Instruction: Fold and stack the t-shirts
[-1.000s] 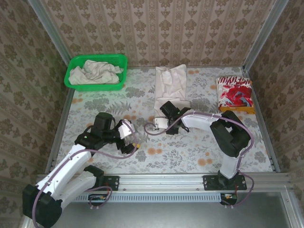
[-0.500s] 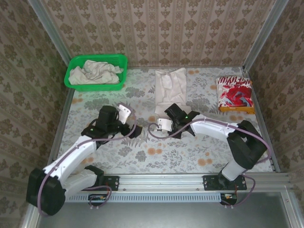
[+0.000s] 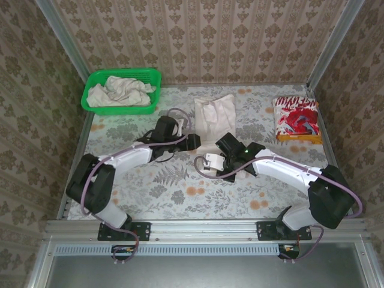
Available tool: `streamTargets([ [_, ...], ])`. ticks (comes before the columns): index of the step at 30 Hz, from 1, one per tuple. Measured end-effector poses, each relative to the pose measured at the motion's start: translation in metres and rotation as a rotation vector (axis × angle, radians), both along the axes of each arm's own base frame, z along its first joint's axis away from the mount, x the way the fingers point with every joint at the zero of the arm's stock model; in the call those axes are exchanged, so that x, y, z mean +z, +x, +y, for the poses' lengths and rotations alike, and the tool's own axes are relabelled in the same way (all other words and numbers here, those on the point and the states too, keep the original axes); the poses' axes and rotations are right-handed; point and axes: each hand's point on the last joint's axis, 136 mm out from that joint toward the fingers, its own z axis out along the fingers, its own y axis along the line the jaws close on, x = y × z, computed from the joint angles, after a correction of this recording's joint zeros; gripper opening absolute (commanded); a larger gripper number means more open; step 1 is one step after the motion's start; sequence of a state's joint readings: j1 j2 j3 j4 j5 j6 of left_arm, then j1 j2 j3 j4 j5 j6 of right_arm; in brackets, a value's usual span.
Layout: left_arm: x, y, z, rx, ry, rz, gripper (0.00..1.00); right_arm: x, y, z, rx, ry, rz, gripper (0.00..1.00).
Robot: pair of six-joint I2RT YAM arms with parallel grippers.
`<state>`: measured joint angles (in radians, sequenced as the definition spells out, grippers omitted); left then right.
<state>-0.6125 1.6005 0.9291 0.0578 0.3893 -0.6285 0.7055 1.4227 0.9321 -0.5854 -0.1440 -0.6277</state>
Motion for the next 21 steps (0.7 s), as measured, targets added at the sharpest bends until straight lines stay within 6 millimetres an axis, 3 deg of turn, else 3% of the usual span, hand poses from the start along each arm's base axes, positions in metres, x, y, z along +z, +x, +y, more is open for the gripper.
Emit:
streamTargets([
  [6, -0.023, 0.015, -0.026, -0.023, -0.030, 0.066, 0.36, 0.014, -0.009, -0.007, 0.001, 0.014, -0.012, 0.00],
  [12, -0.058, 0.019, -0.033, -0.028, -0.040, 0.158, 0.30, 0.017, -0.016, -0.014, 0.004, 0.000, 0.002, 0.00],
  [21, -0.069, 0.017, -0.035, -0.039, -0.058, 0.196, 0.18, 0.033, -0.016, -0.014, 0.007, 0.011, -0.022, 0.00],
])
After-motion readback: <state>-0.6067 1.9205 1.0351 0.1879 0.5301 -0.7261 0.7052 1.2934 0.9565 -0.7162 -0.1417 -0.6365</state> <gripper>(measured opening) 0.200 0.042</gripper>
